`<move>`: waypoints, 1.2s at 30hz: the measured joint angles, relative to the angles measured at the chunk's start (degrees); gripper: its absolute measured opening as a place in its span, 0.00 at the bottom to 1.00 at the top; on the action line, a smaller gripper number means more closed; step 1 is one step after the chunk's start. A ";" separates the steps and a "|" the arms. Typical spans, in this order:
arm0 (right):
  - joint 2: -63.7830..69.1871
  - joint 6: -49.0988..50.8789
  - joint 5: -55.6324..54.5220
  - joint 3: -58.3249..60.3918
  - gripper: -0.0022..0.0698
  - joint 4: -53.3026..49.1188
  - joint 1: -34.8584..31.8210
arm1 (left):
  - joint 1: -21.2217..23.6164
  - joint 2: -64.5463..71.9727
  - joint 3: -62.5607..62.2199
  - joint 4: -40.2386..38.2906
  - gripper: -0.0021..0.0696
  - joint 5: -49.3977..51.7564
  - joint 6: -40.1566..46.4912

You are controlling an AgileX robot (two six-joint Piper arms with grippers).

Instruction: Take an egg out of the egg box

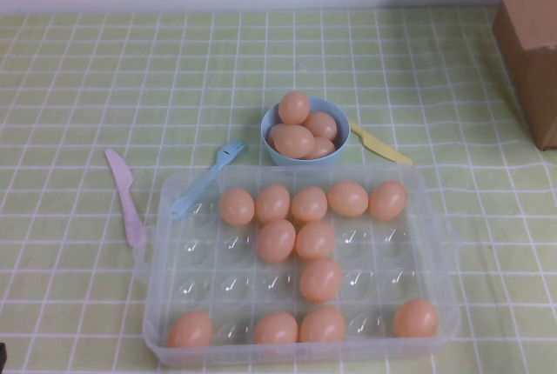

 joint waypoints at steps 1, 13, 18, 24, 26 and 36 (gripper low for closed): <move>0.00 -0.52 0.11 0.00 0.01 0.35 0.00 | 0.00 0.00 0.00 0.00 0.02 0.00 0.00; 3.96 -1.72 18.54 -6.17 0.01 -3.80 0.00 | 0.00 0.00 0.00 0.00 0.02 0.00 0.00; 15.96 -6.15 30.73 -21.08 0.01 -20.28 0.00 | 0.00 0.00 0.00 0.00 0.02 0.00 0.00; 31.08 -12.27 41.61 -35.84 0.01 -30.80 0.00 | 0.00 0.00 0.00 0.00 0.02 0.00 0.00; 35.43 -15.46 44.33 -38.51 0.01 -31.15 0.96 | 0.00 0.00 0.00 0.00 0.02 0.00 0.00; 57.54 -22.49 51.65 -50.35 0.01 -36.79 13.92 | 0.00 0.00 0.00 0.00 0.02 0.00 0.00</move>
